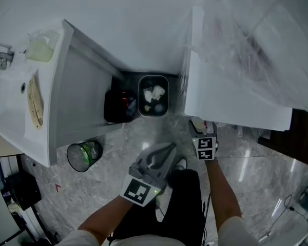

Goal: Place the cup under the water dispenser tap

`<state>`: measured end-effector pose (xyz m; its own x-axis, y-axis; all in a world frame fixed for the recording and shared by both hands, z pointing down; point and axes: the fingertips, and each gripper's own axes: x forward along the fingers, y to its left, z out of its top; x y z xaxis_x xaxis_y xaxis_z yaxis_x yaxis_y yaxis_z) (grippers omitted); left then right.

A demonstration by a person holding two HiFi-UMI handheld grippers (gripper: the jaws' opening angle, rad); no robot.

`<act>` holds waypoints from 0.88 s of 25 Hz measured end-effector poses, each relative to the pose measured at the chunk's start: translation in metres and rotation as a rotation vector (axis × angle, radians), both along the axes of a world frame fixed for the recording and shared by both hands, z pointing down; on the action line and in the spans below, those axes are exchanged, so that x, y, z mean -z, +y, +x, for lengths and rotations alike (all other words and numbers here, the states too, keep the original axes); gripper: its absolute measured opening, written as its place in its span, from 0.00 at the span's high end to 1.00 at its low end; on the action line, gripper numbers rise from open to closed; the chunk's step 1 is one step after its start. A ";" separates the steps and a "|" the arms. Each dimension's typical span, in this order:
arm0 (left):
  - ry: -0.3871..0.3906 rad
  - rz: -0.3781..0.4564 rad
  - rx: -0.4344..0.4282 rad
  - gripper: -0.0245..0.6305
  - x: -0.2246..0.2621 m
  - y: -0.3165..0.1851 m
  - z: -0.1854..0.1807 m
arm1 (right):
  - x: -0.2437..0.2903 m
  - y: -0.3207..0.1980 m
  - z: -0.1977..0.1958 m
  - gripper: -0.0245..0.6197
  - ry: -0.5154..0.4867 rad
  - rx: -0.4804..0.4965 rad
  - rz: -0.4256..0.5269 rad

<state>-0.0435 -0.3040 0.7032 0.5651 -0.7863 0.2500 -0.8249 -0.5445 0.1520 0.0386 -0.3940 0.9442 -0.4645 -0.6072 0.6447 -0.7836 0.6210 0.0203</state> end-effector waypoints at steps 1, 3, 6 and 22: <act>0.002 -0.002 0.001 0.95 -0.001 0.000 0.000 | -0.001 -0.001 0.000 0.54 -0.003 -0.001 0.002; -0.006 -0.003 -0.003 0.95 -0.001 0.000 0.000 | -0.005 -0.002 -0.001 0.54 0.003 0.005 -0.004; -0.035 -0.005 -0.016 0.95 0.000 0.001 -0.002 | -0.008 -0.002 -0.003 0.53 0.024 0.022 -0.020; -0.014 -0.035 -0.021 0.95 0.059 0.022 0.006 | 0.074 0.054 0.021 0.45 0.032 0.001 -0.085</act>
